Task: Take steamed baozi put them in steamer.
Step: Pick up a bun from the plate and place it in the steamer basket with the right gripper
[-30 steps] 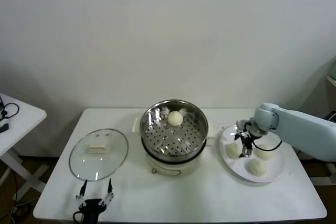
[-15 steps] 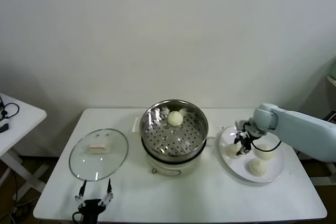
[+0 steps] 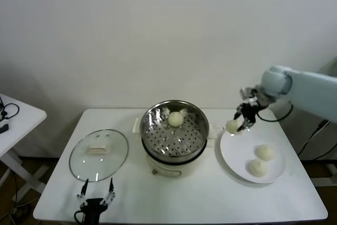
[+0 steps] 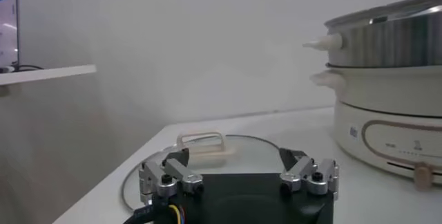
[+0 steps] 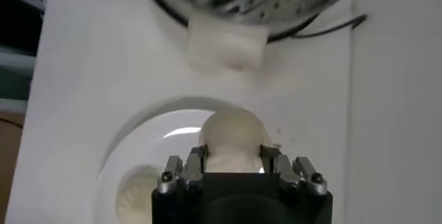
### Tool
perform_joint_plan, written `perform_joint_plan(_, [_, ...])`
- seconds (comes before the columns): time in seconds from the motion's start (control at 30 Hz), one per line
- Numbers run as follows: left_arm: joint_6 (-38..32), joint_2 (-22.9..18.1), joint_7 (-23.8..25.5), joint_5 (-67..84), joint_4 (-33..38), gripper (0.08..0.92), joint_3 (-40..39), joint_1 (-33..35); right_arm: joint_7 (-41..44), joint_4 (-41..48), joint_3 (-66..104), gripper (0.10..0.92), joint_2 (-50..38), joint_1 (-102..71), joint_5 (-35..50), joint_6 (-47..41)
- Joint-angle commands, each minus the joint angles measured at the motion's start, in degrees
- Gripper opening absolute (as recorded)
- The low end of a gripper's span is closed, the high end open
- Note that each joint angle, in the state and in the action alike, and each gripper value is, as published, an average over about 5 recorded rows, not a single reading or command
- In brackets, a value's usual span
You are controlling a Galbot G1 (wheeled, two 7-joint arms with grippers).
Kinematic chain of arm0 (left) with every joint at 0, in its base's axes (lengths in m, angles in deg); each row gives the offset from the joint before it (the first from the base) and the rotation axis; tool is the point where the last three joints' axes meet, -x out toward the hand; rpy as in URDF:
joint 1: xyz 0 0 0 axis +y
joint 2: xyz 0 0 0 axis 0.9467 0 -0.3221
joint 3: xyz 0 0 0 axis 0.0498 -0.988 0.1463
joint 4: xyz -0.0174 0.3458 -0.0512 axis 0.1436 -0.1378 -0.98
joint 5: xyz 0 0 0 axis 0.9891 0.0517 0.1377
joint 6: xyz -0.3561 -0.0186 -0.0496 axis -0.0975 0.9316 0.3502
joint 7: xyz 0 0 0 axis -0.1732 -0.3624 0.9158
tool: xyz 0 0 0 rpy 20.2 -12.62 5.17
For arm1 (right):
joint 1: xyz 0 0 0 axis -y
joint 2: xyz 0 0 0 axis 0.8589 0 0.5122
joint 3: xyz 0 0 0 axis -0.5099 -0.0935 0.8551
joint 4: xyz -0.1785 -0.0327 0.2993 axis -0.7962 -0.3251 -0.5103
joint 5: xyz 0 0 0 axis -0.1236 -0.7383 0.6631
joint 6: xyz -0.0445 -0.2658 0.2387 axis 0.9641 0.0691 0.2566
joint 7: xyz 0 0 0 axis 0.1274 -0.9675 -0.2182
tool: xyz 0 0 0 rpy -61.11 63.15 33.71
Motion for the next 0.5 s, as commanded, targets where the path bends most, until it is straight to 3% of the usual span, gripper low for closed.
perform_joint_plan(0.03, [0.02, 0.04, 0.04, 0.06, 0.30, 0.823, -0.08, 0.09, -1.42, -10.13, -0.74, 0.547, 8.07, 15.15, 16.09, -5.41])
perform_joint_plan(0.5, [0.46, -0.15, 0.08, 0.51, 0.84, 0.823, 0.31, -0.13, -13.24, -4.93, 8.63, 0.548, 24.44, -6.83, 8.03, -14.56])
